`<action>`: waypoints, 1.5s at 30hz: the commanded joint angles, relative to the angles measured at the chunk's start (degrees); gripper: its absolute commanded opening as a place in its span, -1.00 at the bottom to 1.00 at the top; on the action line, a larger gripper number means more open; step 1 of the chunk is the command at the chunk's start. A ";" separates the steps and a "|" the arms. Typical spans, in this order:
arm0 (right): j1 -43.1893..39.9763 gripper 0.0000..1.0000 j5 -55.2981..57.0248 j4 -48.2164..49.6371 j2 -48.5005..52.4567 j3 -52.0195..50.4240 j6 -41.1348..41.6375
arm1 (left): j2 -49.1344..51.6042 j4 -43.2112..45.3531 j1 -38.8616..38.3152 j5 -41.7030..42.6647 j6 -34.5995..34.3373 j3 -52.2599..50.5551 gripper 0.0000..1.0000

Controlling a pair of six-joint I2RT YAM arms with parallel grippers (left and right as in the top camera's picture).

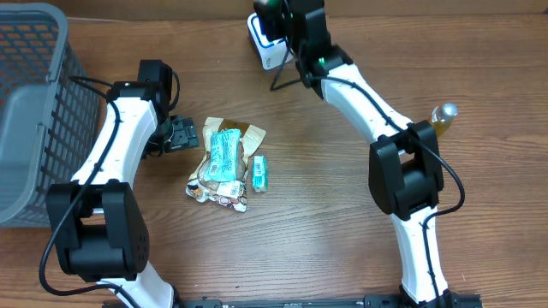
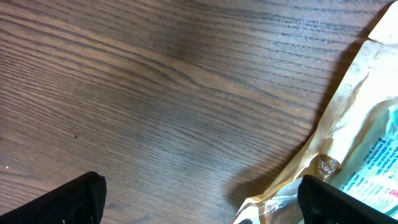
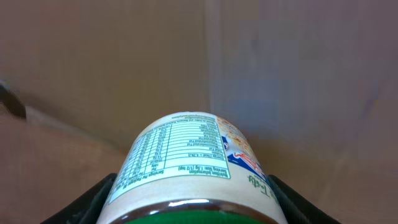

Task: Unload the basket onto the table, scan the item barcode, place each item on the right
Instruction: 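Carry the jar to the white scanner and hold it there, then move the jar back right and set it upright, release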

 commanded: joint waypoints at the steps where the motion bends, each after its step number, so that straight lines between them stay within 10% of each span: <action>1: -0.42 -0.75 0.59 3.19 3.19 4.72 -1.40 | -0.46 -0.07 0.31 -0.31 0.42 0.85 0.99; 35: -0.72 -0.85 0.57 10.71 8.83 4.72 -3.26 | -0.48 -0.07 0.31 -0.31 0.42 0.87 0.99; 45: -0.79 -0.84 0.57 -15.56 -11.74 4.72 -2.80 | -0.46 -0.07 0.31 -0.31 0.42 0.85 0.99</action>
